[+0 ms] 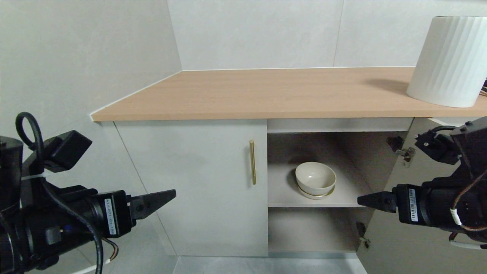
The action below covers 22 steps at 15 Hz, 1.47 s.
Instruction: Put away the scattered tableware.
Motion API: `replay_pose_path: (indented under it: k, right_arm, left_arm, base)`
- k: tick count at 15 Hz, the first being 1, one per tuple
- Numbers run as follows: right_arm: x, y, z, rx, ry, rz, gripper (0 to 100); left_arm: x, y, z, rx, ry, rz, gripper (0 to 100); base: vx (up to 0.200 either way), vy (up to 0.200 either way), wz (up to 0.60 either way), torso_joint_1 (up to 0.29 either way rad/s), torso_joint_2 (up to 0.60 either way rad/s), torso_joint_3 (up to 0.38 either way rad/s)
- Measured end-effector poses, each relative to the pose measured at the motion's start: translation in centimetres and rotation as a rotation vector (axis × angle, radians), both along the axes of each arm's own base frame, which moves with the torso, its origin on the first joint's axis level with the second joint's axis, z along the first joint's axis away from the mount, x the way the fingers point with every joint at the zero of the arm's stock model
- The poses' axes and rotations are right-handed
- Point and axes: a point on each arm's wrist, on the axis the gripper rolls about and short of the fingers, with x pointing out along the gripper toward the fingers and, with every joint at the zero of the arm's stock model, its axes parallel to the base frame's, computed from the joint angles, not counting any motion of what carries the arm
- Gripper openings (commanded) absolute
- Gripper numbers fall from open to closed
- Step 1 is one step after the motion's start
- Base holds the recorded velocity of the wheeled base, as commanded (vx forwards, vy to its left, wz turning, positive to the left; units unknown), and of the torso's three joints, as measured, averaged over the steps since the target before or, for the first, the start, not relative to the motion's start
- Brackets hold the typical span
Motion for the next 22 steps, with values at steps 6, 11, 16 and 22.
replay_pose_path:
  k: [6, 11, 16, 22]
  right_arm:
    - [-1.1, -0.7, 0.6, 0.009, -0.021, 0.002, 100]
    - [-1.2, -0.8, 0.3, -0.017, -0.021, 0.014, 100]
    - [-1.3, -0.9, 0.1, -0.025, -0.017, 0.014, 100]
    - [-1.3, -1.0, 0.1, -0.041, -0.03, -0.004, 100]
  left_arm:
    - [0.3, -0.5, -1.0, 0.021, 0.041, -0.011, 100]
    - [0.5, -0.6, -1.3, 0.026, 0.055, -0.012, 100]
    - [0.4, -0.7, -1.3, 0.027, 0.056, -0.02, 100]
    - [0.3, -0.7, -1.3, 0.027, 0.053, -0.022, 100]
  base:
    - [-0.2, 0.0, 0.0, 0.004, 0.0, 0.005]
    - [-0.2, 0.0, 0.0, 0.001, 0.0, 0.001]
    - [-0.2, 0.0, 0.0, 0.003, 0.0, 0.001]
    - [-0.067, 0.0, 0.0, 0.001, 0.0, 0.001]
